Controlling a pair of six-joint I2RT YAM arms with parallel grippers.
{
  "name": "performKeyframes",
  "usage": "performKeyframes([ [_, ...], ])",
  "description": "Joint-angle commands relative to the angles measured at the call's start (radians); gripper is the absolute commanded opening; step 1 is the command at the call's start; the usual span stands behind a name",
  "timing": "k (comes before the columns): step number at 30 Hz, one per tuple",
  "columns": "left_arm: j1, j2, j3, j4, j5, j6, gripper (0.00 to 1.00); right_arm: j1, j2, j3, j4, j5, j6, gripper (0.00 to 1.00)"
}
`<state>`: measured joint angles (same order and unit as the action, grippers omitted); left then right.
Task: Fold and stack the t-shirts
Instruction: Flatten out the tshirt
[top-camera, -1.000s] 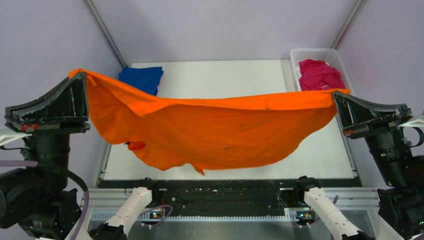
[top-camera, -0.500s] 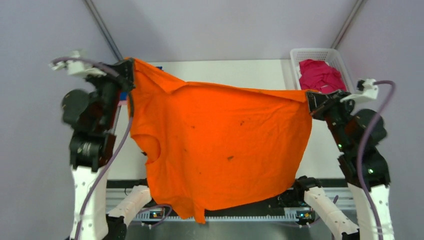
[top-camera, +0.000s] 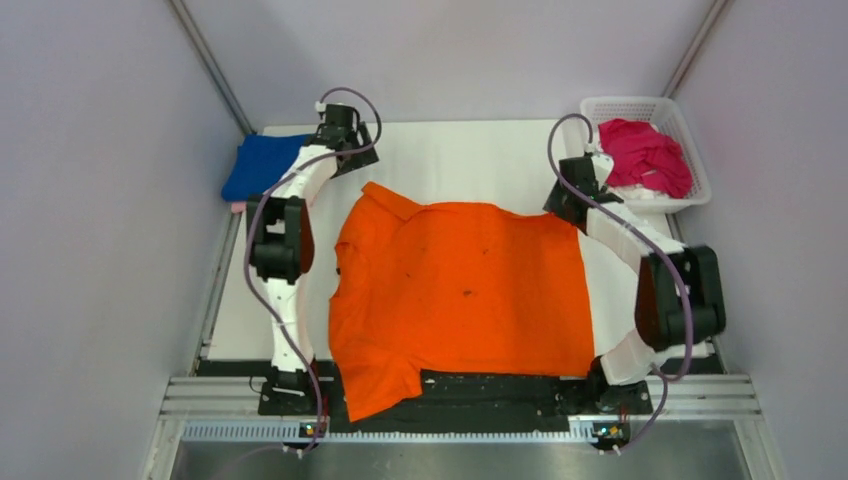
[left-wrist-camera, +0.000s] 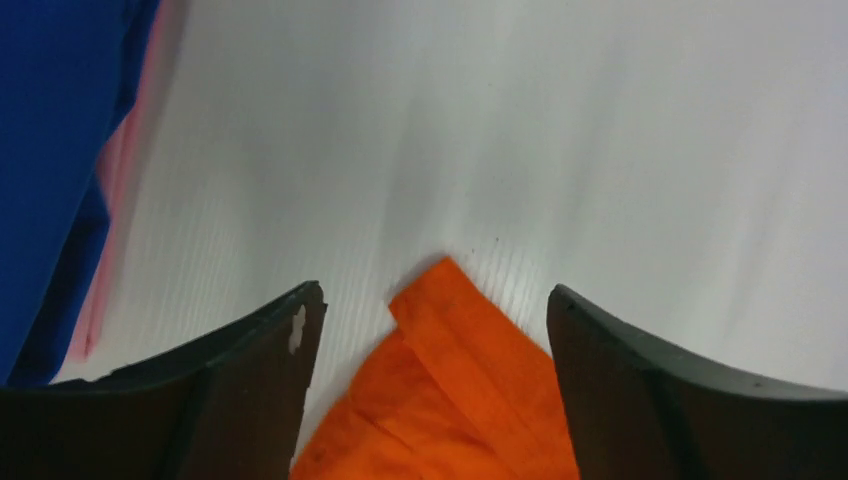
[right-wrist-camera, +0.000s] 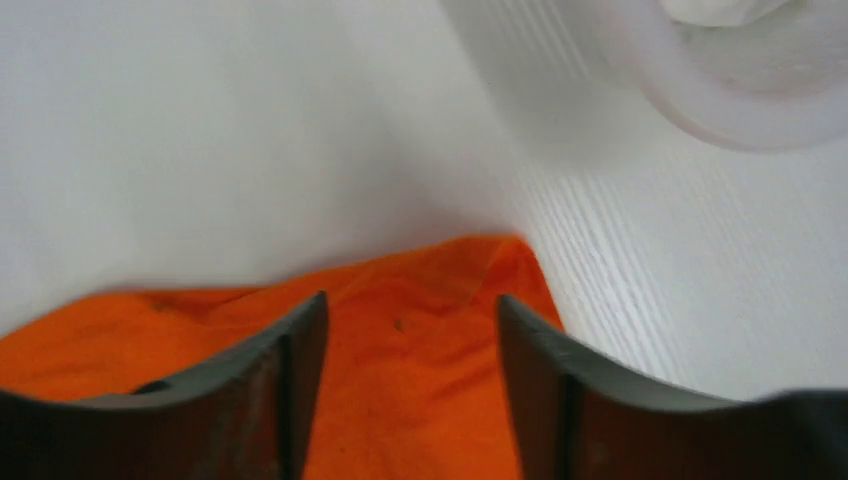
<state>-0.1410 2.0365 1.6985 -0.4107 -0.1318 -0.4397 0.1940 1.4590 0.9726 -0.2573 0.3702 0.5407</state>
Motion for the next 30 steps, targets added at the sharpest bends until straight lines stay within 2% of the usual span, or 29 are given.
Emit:
performKeyframes([
  [1,0.0,0.17,0.4,-0.257,0.038,-0.013,0.94,-0.022,0.209,0.268,0.01,0.034,-0.017,0.72],
  [2,-0.001,0.168,0.391,-0.244,0.051,-0.009,0.96,-0.02,0.223,0.288,0.002,0.032,-0.02,0.83],
  [3,-0.002,0.148,0.358,-0.219,0.062,-0.009,0.99,-0.021,0.215,0.289,0.011,0.028,-0.02,0.89],
  [5,-0.002,0.068,0.241,-0.165,0.092,-0.03,0.99,-0.02,0.177,0.249,0.051,0.003,-0.019,0.94],
  [11,-0.023,-0.157,-0.165,0.024,0.317,-0.139,0.99,-0.019,0.038,0.021,0.178,-0.225,0.006,0.99],
  [14,-0.058,-0.189,-0.279,0.09,0.365,-0.192,0.99,-0.019,0.005,-0.073,0.237,-0.327,0.032,0.99],
  [17,-0.094,-0.165,-0.308,0.135,0.385,-0.228,0.99,-0.019,0.008,-0.116,0.268,-0.386,0.046,0.99],
  [21,-0.128,-0.086,-0.268,0.153,0.384,-0.262,0.99,-0.018,0.025,-0.118,0.273,-0.418,0.059,0.99],
  [30,-0.134,0.009,-0.202,0.128,0.362,-0.275,0.99,-0.019,0.027,-0.115,0.224,-0.383,0.037,0.99],
])
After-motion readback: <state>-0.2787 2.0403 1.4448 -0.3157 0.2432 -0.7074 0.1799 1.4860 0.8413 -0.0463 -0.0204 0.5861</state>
